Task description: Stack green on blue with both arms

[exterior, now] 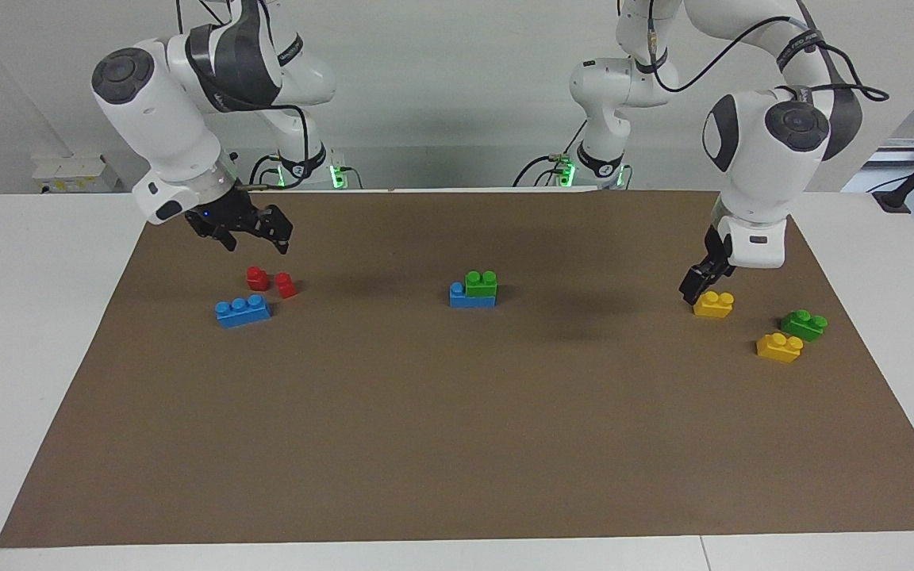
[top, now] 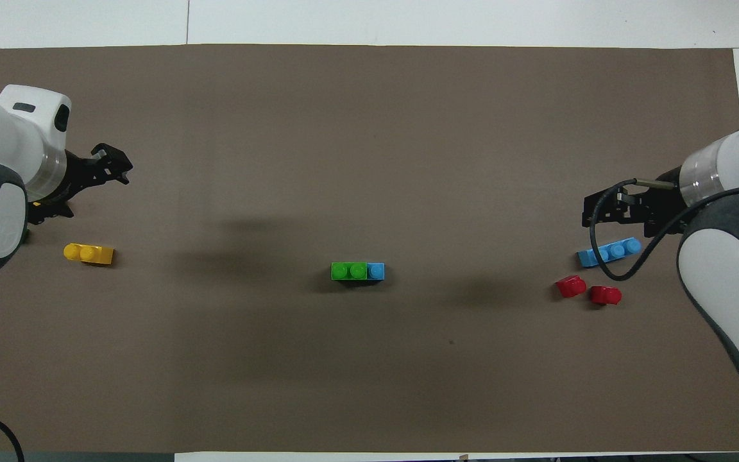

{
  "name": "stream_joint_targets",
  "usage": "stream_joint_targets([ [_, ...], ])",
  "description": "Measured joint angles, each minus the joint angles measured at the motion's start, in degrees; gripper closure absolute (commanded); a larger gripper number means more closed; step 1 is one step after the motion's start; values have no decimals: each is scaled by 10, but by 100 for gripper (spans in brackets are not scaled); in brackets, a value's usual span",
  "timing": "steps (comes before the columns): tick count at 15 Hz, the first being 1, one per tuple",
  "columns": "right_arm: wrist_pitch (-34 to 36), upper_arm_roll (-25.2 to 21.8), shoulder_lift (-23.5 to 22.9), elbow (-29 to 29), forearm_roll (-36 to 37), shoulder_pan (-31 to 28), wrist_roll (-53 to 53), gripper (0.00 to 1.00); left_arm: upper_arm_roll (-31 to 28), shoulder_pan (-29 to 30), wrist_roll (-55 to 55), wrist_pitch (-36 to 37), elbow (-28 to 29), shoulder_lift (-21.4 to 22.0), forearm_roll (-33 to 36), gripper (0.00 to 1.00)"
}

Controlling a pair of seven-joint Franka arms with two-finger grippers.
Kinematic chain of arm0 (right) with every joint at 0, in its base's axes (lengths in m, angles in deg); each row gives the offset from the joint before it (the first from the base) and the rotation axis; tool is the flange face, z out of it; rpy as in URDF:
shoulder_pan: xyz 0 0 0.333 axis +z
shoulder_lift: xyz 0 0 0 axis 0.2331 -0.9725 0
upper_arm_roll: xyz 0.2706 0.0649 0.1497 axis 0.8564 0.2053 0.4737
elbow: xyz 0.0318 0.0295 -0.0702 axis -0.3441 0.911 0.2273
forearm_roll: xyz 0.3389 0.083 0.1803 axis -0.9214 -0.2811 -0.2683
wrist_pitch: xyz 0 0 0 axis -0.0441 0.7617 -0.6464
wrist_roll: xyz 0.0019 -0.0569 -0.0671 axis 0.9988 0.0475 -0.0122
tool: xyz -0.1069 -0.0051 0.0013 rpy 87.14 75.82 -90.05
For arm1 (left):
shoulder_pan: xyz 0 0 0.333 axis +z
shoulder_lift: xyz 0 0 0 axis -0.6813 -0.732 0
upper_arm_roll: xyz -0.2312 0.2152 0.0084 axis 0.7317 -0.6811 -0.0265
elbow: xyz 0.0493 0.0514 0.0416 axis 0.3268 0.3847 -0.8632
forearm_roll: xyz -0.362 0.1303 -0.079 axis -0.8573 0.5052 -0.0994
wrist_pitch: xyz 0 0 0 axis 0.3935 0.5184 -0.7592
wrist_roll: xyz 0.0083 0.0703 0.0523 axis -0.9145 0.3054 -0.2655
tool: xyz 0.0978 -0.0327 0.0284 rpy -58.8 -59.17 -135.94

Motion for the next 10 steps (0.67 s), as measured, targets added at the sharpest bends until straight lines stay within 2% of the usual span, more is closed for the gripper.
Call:
stream_joint_targets([
  [5, 77, -1, 1, -66, 28, -15, 44, 0, -2, 12, -169, 85, -36, 23, -8, 0],
  [10, 89, 0, -2, -77, 54, -20, 53, 0, -2, 13, -196, 166, -68, 57, -72, 0],
])
